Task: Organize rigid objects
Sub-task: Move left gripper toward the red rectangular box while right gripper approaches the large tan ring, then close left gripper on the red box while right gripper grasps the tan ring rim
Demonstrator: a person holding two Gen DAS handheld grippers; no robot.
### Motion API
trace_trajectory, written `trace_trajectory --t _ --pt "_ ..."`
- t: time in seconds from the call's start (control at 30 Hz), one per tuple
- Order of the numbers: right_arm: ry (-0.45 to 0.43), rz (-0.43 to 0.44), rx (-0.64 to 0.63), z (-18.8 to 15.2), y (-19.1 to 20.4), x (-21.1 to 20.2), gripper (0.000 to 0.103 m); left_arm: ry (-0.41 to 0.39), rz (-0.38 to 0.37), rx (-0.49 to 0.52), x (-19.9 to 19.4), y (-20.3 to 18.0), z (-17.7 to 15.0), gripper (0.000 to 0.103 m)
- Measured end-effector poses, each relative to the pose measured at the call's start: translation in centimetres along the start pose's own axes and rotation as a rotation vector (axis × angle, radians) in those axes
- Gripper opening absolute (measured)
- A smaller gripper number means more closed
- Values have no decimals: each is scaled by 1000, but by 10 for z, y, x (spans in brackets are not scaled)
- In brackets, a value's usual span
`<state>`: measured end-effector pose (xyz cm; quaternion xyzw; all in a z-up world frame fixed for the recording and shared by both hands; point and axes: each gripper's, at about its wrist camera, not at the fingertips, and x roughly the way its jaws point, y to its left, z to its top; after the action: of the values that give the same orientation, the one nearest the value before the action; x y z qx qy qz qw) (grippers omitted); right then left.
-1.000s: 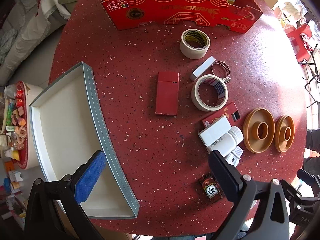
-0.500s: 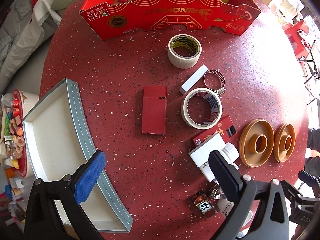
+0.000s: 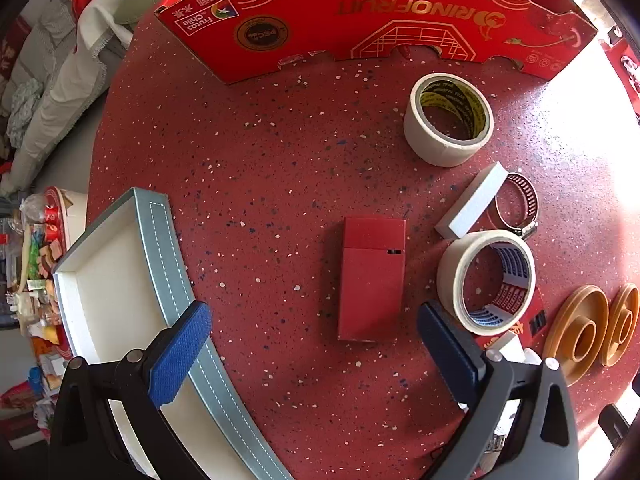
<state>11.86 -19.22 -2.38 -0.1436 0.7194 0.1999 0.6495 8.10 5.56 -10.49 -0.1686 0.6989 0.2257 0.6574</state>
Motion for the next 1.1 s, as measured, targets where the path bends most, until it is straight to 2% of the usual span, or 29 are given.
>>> trace_trajectory --t 0.2,0.23,0.3,0.4,0.5,0.63,0.73,0.93,1.0,1.07,1.1 --pt "-12 -23 17 5 -3 11 103 -38 -50 4 11 -4 5 103" --pt "-10 -28 23 8 -7 11 103 -47 -32 7 11 -2 4 103" --pt "-18 -54 36 12 -13 14 103 -58 55 11 18 2 3 103" --pt "-25 -76 54 20 -26 18 103 -42 5 -37 30 21 -2 103" --pt "-14 -109 47 24 -36 25 103 -41 0 -33 36 26 -8 103" --pt "5 -60 5 27 -37 44 103 -47 -34 -7 41 15 -13 103" --pt "5 -91 -32 34 -36 51 103 -51 -57 -11 47 10 -15 103" --pt "-8 -80 -83 55 -30 68 103 -70 -91 -10 60 8 -15 103" --pt "-7 -85 -87 62 -29 69 103 -68 -116 -26 63 12 -18 103" --pt "-6 -87 -93 67 -29 71 103 -57 -172 -58 75 27 -22 103" --pt "-8 -87 -93 69 -30 73 103 -69 -171 -59 81 21 -14 103"
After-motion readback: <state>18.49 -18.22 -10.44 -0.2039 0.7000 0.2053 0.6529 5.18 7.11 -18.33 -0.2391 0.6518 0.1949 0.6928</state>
